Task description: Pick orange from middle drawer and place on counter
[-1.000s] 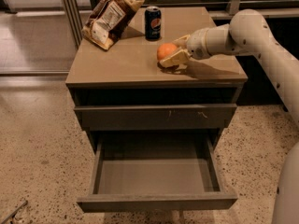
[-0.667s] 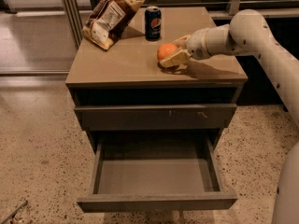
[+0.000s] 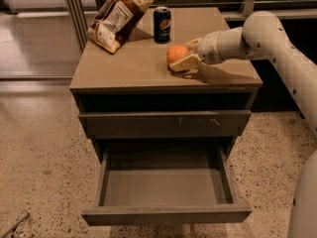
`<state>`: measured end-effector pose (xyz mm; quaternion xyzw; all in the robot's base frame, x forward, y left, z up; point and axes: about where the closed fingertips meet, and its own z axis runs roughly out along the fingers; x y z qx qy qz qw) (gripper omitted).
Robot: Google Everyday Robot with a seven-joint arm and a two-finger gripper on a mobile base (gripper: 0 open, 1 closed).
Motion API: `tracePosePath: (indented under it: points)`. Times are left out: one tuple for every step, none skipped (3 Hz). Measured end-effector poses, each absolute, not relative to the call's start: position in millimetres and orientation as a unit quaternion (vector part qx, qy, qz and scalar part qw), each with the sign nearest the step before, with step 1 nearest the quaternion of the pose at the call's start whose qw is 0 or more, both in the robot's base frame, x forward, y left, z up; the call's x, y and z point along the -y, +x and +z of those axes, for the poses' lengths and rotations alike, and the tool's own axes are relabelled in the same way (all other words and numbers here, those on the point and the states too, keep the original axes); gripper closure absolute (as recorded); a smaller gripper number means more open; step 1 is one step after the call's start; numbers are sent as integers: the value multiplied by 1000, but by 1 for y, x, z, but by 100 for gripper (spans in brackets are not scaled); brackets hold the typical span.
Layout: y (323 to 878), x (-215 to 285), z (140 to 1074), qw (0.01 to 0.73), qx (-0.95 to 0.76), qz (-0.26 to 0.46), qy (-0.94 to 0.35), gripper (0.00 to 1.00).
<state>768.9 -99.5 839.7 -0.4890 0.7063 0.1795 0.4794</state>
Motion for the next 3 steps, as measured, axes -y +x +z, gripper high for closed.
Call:
tracePosePath:
  points:
    - [769, 99, 840, 479, -706, 180, -489, 11]
    - [769, 99, 840, 479, -706, 180, -489, 0]
    - [769, 99, 840, 479, -706, 180, -489, 0]
